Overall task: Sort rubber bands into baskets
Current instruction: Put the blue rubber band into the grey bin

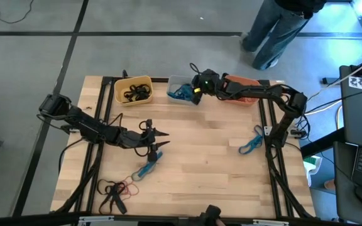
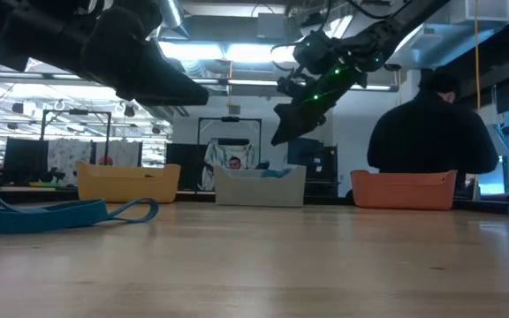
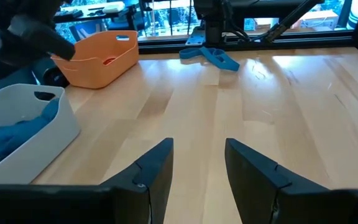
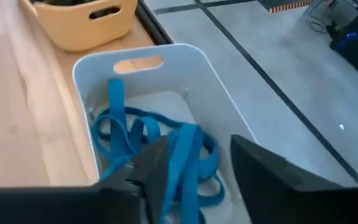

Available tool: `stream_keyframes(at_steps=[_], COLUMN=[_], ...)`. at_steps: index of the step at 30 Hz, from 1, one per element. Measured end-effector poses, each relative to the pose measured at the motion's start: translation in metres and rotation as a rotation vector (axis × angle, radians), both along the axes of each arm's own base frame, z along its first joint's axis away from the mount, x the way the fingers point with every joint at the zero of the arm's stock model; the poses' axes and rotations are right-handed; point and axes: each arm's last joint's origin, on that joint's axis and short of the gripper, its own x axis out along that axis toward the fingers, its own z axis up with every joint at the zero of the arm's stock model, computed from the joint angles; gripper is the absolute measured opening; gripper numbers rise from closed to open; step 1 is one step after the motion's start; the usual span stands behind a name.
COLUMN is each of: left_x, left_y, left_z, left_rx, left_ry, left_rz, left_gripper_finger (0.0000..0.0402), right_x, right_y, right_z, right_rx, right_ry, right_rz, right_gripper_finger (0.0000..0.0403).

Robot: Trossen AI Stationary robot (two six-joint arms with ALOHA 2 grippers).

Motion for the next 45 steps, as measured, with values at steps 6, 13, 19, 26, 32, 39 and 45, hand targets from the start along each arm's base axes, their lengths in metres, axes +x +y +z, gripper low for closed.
stream_keyframes(at_steps=[6,13,19,26,32,39,45], left_x=[0.000,0.000,0.000,0.000,0.000,0.000,0.000], left_y=[0.001,0.001,0.001,0.001,0.001,0.001,0.001], left_z=[0.000,0.000,0.000,0.000,0.000,0.000,0.000], left_rx=[-0.001,-0.003,-0.004,-0.006,-0.008,-0.007,-0.007], left_ry=[0.001,0.001,0.000,-0.004,-0.006,-0.005,-0.005], left_rz=[0.005,0.005,0.005,0.005,0.005,0.005,0.005], left_gripper_finger=[0.0143,0.0143,0.0143,0.0143,0.0143,0.0143,0.0143], right_x=[-0.014,-0.047,-0.076,-0.099,-0.112,-0.132,-0.154], right_y=[0.007,0.034,0.076,0.122,0.156,0.190,0.212], right_z=[0.018,0.052,0.070,0.060,0.030,-0.012,-0.044], right_rx=[0.001,0.050,0.185,0.364,0.478,0.566,0.586], right_ry=[0.048,0.124,0.217,0.455,0.631,0.808,0.922], right_rz=[0.014,0.035,0.049,0.047,0.095,0.154,0.162], right_gripper_finger=[0.0226,0.0224,0.0217,0.0216,0.0216,0.0216,0.0216])
